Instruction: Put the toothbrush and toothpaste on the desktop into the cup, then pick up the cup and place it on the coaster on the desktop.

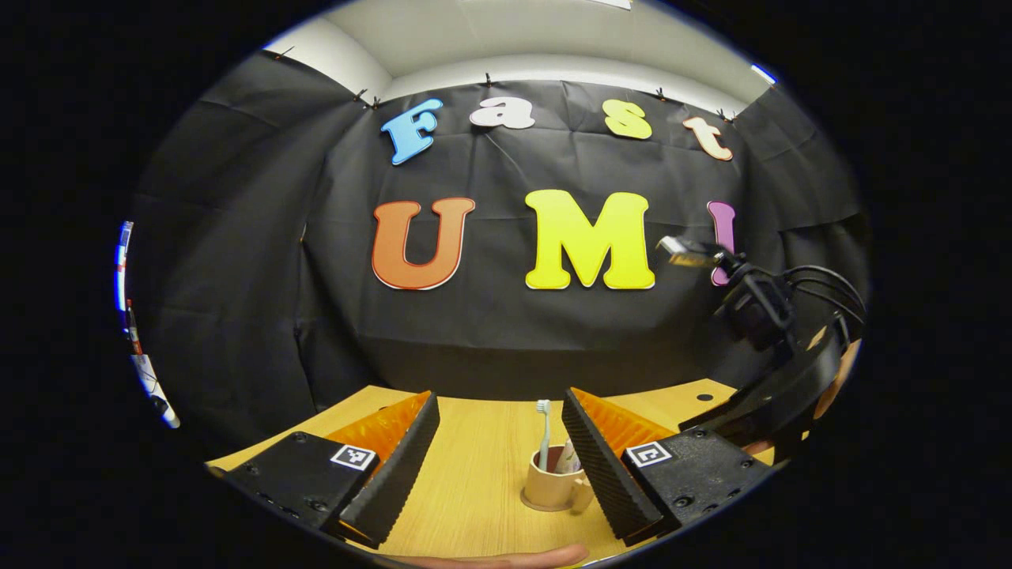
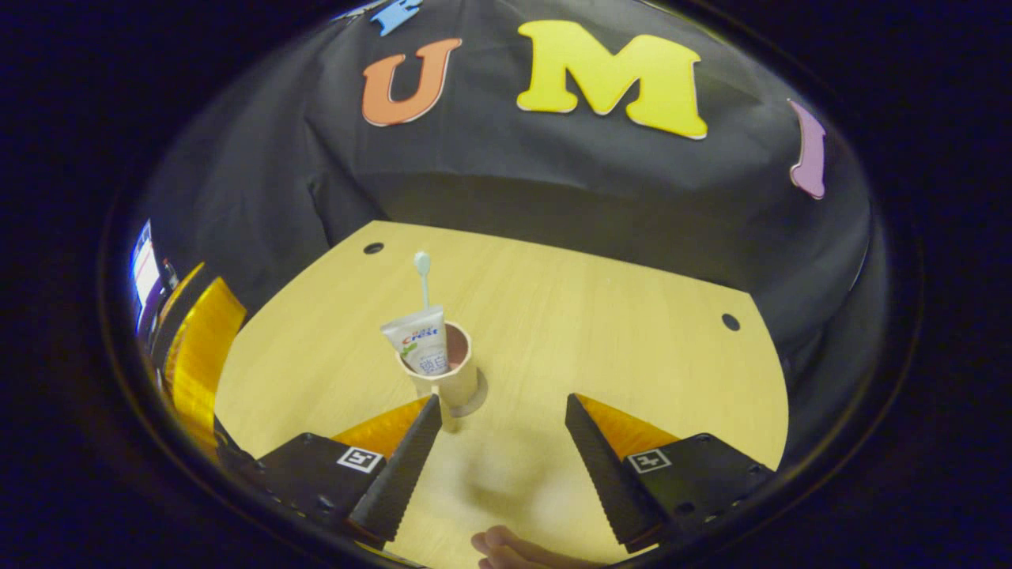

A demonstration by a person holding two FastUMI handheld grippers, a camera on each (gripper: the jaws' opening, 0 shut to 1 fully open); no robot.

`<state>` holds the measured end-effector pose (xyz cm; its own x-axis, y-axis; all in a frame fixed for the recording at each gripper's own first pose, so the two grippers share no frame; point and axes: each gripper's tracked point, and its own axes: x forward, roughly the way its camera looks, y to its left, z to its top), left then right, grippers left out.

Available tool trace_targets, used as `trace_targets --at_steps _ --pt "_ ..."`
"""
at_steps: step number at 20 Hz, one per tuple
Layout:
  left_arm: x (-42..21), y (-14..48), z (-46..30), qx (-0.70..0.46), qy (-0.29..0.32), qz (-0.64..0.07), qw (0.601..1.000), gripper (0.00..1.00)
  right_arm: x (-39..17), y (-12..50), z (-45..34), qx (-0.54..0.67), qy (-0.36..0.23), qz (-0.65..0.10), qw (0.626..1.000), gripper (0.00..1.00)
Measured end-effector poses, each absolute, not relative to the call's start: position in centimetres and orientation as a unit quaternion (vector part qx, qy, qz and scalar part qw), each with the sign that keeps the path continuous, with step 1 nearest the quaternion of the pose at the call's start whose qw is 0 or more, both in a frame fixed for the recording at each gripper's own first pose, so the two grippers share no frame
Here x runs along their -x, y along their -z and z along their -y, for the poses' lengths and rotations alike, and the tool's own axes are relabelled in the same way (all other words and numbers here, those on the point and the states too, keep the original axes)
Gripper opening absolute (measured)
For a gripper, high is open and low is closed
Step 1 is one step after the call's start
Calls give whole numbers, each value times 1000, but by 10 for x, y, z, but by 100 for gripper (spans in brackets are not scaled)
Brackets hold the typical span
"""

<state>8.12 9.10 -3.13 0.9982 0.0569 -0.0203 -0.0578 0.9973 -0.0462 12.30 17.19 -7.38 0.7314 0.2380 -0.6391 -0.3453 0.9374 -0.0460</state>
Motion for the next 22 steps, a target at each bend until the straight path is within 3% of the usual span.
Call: trace_targets --at_steps 11,18,19,22 --pt "-79 38 -27 10 -5 -35 999 99 -100 39 -63 82 -72 -136 985 96" --pt "-60 37 26 5 5 -42 999 99 -76 41 5 49 -34 -42 997 97" --pt "-57 34 29 -3 6 -35 999 94 -74 42 8 51 -33 -35 998 96" --pt "-42 19 31 -28 4 -15 999 99 -67 33 5 40 -44 -20 998 96"
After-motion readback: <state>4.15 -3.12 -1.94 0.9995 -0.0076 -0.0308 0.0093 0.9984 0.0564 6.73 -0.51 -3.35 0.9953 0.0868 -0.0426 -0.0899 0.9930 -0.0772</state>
